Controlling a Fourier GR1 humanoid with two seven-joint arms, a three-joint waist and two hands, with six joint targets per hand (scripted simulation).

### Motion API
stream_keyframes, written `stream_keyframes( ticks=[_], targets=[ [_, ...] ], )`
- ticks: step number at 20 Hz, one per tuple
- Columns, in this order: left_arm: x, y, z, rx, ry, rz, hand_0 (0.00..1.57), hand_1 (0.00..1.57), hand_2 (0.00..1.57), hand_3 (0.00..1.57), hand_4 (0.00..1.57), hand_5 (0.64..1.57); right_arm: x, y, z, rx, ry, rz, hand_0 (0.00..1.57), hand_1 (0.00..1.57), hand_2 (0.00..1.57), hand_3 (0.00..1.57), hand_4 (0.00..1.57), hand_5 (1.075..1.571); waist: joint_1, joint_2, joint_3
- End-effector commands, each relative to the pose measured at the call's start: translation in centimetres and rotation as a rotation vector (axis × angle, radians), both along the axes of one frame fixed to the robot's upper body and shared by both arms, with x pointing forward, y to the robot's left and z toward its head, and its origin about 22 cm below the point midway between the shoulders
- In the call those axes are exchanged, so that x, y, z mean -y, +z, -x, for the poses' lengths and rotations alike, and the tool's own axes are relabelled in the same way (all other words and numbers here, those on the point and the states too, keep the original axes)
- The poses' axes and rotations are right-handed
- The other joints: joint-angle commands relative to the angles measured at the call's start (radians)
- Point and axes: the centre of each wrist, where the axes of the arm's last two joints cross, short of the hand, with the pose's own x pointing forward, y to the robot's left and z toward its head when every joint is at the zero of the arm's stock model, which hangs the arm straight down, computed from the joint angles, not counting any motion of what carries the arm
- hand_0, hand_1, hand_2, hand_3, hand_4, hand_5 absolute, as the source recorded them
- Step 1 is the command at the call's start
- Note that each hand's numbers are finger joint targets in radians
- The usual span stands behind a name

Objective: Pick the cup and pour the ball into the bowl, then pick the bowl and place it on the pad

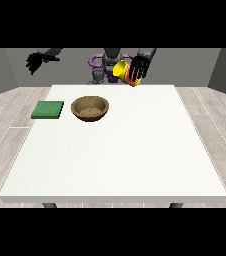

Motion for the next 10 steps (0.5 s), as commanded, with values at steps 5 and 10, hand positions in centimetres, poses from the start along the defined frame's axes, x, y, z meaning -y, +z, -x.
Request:
stream_keyframes(
  ticks=[5,10],
  targets=[
    [7.6,-0.3,0.7,0.052,-0.130,-0.476,1.49,1.49,1.57,1.57,1.51,1.316,2.2,0.1,0.4,-0.005,0.006,-0.002,0.00,0.00,0.00,0.00,0.00,1.571,-0.019,-0.020,0.0009],
    [11.5,-0.9,1.8,0.068,-0.200,-0.767,1.51,1.51,1.57,1.57,1.57,1.042,1.7,0.5,-1.0,0.006,0.027,-0.030,0.00,0.00,0.00,0.00,0.00,1.570,-0.016,0.001,0.0005]
  ],
)
